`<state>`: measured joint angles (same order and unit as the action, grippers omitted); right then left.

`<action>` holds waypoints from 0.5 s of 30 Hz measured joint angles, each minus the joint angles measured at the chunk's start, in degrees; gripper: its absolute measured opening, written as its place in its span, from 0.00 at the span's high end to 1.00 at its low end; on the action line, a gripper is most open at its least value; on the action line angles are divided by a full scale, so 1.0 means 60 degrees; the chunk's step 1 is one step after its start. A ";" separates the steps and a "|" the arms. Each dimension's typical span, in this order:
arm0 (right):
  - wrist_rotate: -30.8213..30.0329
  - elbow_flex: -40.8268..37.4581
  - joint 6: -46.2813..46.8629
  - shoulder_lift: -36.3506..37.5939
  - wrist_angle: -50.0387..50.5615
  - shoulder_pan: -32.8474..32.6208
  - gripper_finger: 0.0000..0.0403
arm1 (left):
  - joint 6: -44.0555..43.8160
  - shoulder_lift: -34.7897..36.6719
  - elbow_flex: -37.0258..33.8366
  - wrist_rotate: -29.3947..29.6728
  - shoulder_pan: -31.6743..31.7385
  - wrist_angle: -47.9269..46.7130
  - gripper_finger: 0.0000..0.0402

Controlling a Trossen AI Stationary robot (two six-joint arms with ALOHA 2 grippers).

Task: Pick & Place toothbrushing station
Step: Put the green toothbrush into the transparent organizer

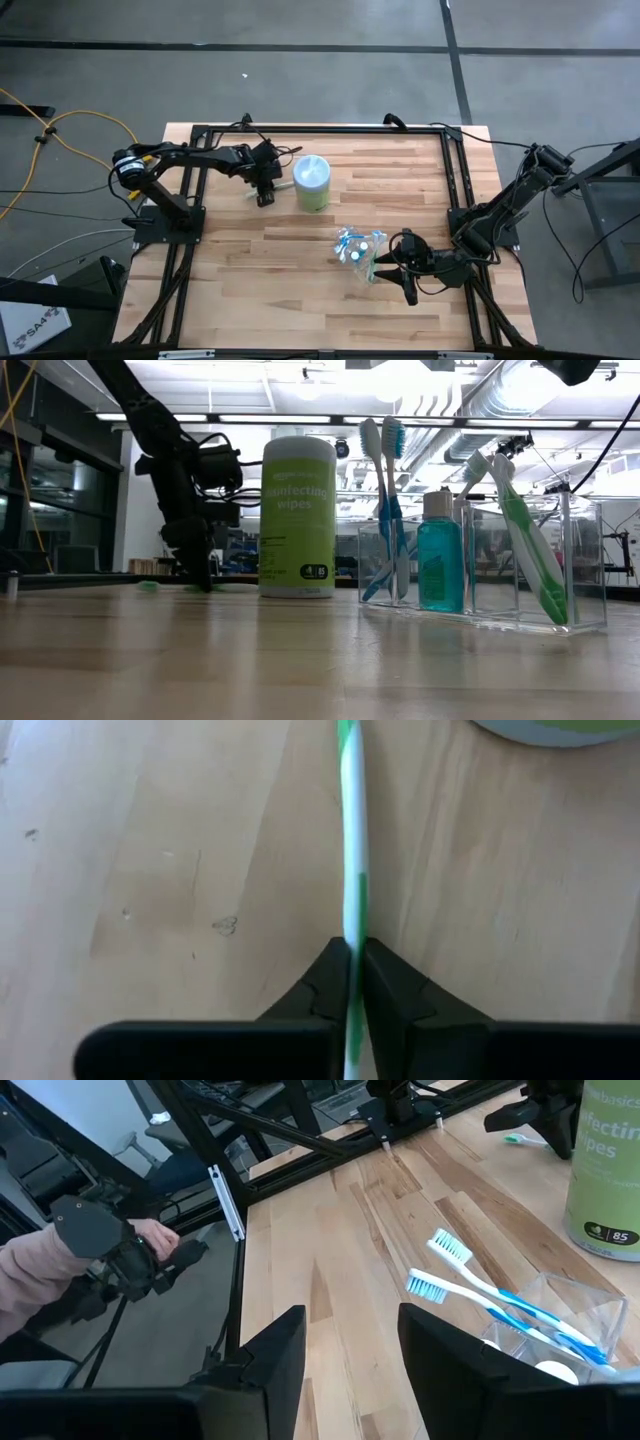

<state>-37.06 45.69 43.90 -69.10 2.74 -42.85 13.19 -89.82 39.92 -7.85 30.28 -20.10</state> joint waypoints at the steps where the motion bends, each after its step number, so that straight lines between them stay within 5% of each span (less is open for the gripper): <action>1: 0.0000 0.0000 -0.0003 0.0000 0.0000 0.0000 0.62 | -0.0024 0.0000 -0.0007 -0.0038 0.0000 -0.0034 0.98; 15: 0.0000 0.0000 0.0000 0.0001 -0.0025 0.0001 0.62 | -0.0525 0.0734 -0.0080 -0.0035 -0.0011 -0.0338 0.99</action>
<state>-37.06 45.69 43.90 -69.10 2.59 -42.84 10.04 -85.42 39.44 -8.06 30.22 -22.13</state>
